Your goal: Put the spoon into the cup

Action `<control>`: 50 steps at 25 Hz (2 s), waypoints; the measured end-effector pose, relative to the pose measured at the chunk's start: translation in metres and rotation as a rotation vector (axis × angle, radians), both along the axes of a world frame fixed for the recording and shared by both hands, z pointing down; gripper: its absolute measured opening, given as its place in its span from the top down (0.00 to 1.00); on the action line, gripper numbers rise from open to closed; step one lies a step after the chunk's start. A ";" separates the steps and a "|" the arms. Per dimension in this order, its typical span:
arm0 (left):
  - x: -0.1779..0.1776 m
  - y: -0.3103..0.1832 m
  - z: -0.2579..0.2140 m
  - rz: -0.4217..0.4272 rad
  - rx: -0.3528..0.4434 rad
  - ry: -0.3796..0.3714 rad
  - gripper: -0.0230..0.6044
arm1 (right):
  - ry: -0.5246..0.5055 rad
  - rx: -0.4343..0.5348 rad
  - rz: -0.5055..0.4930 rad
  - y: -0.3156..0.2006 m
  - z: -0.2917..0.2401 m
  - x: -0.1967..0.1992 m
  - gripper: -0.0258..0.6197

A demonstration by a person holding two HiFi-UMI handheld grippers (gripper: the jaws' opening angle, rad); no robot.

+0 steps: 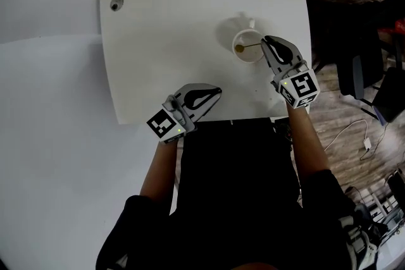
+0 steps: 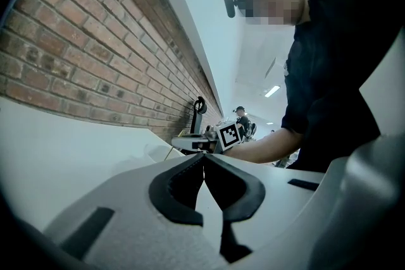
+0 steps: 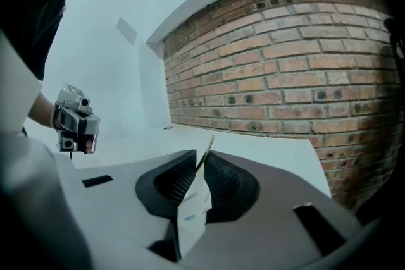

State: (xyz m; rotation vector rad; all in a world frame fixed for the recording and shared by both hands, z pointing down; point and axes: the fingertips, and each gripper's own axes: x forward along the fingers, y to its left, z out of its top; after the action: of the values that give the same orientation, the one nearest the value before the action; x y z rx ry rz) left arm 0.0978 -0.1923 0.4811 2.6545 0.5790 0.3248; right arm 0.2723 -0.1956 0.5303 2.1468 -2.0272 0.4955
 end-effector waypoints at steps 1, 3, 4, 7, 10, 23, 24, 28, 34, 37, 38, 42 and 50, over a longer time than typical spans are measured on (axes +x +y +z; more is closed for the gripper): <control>0.001 0.000 -0.001 0.001 0.000 0.015 0.94 | 0.011 -0.006 0.006 0.000 0.001 0.001 0.91; 0.003 0.002 -0.005 0.002 0.000 0.053 0.94 | 0.024 -0.016 0.021 0.001 0.002 0.003 0.90; 0.003 0.003 -0.004 0.005 0.001 0.040 0.94 | 0.028 -0.022 0.029 0.002 0.004 0.005 0.89; 0.001 0.005 0.000 0.011 0.005 -0.004 0.94 | 0.029 -0.038 0.047 0.003 0.009 0.008 0.88; 0.000 0.004 -0.001 0.008 0.007 -0.001 0.94 | 0.027 -0.044 0.055 0.004 0.010 0.010 0.87; -0.002 0.005 -0.006 0.005 0.017 0.003 0.94 | 0.031 -0.081 0.070 0.006 0.018 0.013 0.81; -0.003 0.006 -0.006 0.007 0.019 0.006 0.94 | 0.029 -0.083 0.066 0.007 0.019 0.013 0.80; -0.004 0.006 -0.010 0.004 0.023 0.009 0.94 | 0.015 -0.064 0.068 0.009 0.016 0.014 0.79; -0.002 0.008 -0.018 0.007 0.054 0.049 0.94 | 0.013 0.016 0.074 0.022 -0.012 0.019 0.74; 0.003 0.007 -0.029 0.001 0.040 0.089 0.94 | 0.058 0.076 0.093 0.031 -0.041 0.027 0.74; 0.005 0.006 -0.034 -0.001 0.042 0.109 0.94 | 0.075 0.101 0.100 0.035 -0.054 0.030 0.74; 0.009 0.002 -0.057 -0.013 0.080 0.143 0.94 | 0.127 0.212 0.068 0.042 -0.113 0.024 0.89; 0.017 0.011 -0.129 -0.026 0.181 0.257 0.94 | 0.137 0.322 -0.133 0.069 -0.203 -0.012 0.95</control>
State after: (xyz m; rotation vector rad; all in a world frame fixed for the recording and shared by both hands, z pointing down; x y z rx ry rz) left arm 0.1149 -0.1818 0.3524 2.8998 0.6181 0.0284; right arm 0.2603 -0.1265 0.3271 2.1192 -2.2794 0.0018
